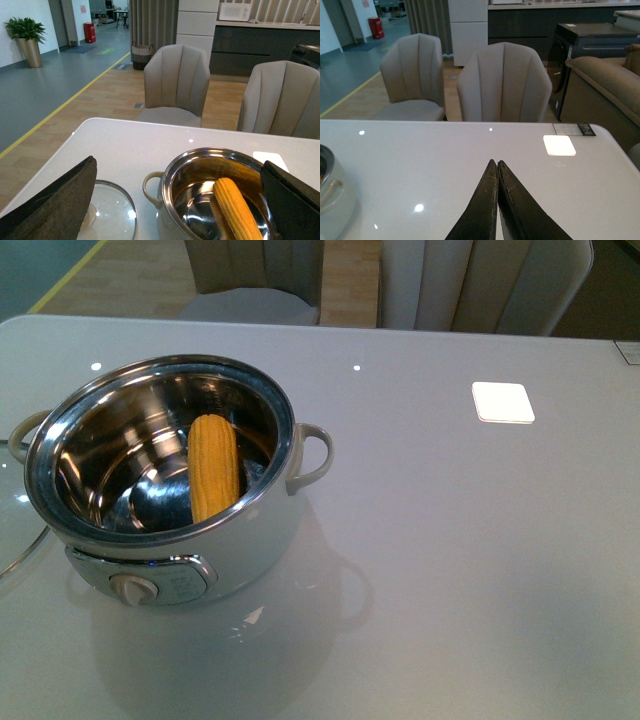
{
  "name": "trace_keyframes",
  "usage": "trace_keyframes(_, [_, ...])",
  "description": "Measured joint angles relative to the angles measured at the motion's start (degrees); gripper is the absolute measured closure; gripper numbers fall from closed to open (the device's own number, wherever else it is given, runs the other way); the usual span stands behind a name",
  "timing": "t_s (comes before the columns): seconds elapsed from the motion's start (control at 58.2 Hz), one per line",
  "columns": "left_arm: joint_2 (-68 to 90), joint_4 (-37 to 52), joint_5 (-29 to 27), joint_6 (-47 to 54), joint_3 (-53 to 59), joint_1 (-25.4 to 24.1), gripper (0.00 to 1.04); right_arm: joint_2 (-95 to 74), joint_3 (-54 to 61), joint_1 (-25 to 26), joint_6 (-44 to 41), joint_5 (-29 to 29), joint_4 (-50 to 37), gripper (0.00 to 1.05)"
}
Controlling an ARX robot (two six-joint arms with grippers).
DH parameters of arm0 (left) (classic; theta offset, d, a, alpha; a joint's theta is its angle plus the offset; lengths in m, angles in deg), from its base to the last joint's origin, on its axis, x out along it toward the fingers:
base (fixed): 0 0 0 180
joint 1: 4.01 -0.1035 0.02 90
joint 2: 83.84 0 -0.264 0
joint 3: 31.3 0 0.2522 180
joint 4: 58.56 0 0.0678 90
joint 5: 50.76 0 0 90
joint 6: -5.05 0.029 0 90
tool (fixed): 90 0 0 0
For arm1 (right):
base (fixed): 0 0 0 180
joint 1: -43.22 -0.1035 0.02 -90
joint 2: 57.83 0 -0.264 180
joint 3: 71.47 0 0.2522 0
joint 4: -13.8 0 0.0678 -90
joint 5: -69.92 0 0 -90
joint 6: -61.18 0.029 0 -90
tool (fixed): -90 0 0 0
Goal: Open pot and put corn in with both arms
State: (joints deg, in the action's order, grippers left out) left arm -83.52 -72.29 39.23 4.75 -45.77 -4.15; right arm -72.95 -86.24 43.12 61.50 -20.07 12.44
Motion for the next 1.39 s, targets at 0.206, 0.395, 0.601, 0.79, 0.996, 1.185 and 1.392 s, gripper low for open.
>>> trace_keyframes(0.206, [0.0,0.0,0.0,0.0,0.0,0.0,0.07,3.3,0.0,0.0,0.0,0.0,3.2,1.03])
trace_keyframes(0.395, [0.0,0.0,0.0,0.0,0.0,0.0,0.07,9.4,0.0,0.0,0.0,-0.2,11.0,1.03])
trace_keyframes(0.601, [0.0,0.0,0.0,0.0,0.0,0.0,0.07,14.7,0.0,0.0,0.0,0.0,15.0,1.03])
trace_keyframes(0.79, [0.0,0.0,0.0,0.0,0.0,0.0,0.07,14.7,0.0,0.0,-0.1,0.0,15.0,0.79])
trace_keyframes(0.996, [0.0,0.0,0.0,0.0,0.0,0.0,0.07,14.8,0.0,0.0,-0.1,0.0,15.0,0.39])
trace_keyframes(1.185, [0.0,0.0,0.0,0.0,0.0,0.0,0.07,14.8,0.0,0.0,-0.1,0.0,15.0,0.09])
trace_keyframes(1.392, [0.0,0.0,0.0,0.0,0.0,0.0,0.07,14.8,0.0,0.0,-0.1,0.0,15.0,0.09])
